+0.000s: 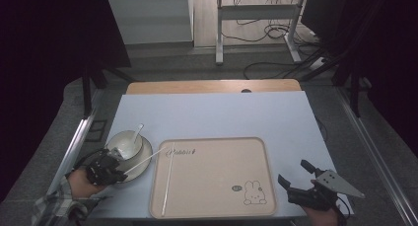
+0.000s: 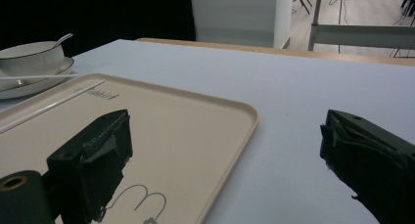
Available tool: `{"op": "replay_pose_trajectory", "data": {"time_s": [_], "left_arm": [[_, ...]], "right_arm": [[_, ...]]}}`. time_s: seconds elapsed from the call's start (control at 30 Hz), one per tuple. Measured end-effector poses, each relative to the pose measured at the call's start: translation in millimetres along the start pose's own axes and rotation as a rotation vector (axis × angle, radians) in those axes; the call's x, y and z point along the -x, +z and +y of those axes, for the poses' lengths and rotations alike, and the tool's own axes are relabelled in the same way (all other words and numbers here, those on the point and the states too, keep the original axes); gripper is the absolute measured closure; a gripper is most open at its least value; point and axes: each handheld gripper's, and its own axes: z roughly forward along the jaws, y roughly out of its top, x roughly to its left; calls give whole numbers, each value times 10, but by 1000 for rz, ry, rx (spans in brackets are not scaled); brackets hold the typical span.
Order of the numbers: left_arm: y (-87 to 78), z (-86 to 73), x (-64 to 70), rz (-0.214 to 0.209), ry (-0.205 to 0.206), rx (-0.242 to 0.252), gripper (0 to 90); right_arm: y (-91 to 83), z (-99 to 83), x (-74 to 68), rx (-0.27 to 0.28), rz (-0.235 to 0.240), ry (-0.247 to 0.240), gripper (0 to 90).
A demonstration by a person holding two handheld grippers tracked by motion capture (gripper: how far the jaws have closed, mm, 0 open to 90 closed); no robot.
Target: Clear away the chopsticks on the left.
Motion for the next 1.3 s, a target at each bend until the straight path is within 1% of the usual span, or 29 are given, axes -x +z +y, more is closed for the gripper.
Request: {"op": "replay_pose_trajectory", "data": {"time_s": [0.03,0.07,0.1,0.13,0.17,0.2,0.23,0.3,0.33,0.4,0.43,0.53,0.67,0.73,0.77,0.8,0.83,0.97,1.07,1.1,1.13,1.17,1.2,1.23,1.3], "left_arm": [[-10,0,4,9,0,3,846],[-17,-1,6,1,-12,8,846],[-28,-4,11,4,-9,15,846],[-38,-4,16,8,-22,25,847],[-47,-5,16,-5,-29,28,847],[-56,-6,27,1,-29,38,847],[-63,-4,30,0,-39,37,848],[-69,1,48,1,-42,40,848],[-73,7,56,-6,-48,40,848],[-90,23,80,-13,-64,60,848],[-98,37,96,-21,-64,65,847],[-110,101,165,-7,-66,64,847],[-137,188,239,0,-94,78,847],[-145,224,285,13,-98,77,847],[-150,237,301,5,-113,81,847],[-153,246,321,10,-116,85,847],[-153,252,336,16,-129,84,847],[-148,264,397,24,-155,76,848],[-140,269,447,24,-200,86,847],[-138,273,470,21,-206,87,847],[-126,286,510,23,-234,92,847],[-126,286,510,23,-234,92,847],[-117,295,532,33,-234,86,848],[-107,303,551,46,-245,83,848],[-85,314,579,52,-266,90,847]], "right_arm": [[2,-1,-1,0,0,-1,49],[3,-1,-3,-1,1,1,49],[3,-1,-3,-1,2,1,49],[3,-1,-4,-2,2,0,49],[3,-1,-4,-1,2,-1,49],[1,-1,-6,0,3,2,49],[1,0,-5,0,3,1,49],[2,0,-6,0,3,3,49],[2,-1,-7,-1,4,4,49],[3,-1,-8,-2,5,4,49],[3,-1,-9,-1,5,4,50],[2,1,-7,1,6,4,51],[-3,5,-4,5,9,2,51],[-10,9,-3,6,11,9,52],[-10,9,-3,6,11,9,52],[-12,12,-1,7,11,8,53],[-16,15,0,8,12,11,53],[-21,17,3,9,12,11,53],[-21,18,-3,11,13,11,53],[-21,18,-5,11,14,11,53],[-23,18,-6,10,17,12,53],[-23,18,-6,10,17,12,53],[-23,18,-8,13,20,13,53],[-23,18,-8,13,20,13,53],[-27,20,-7,16,23,15,52]]}}
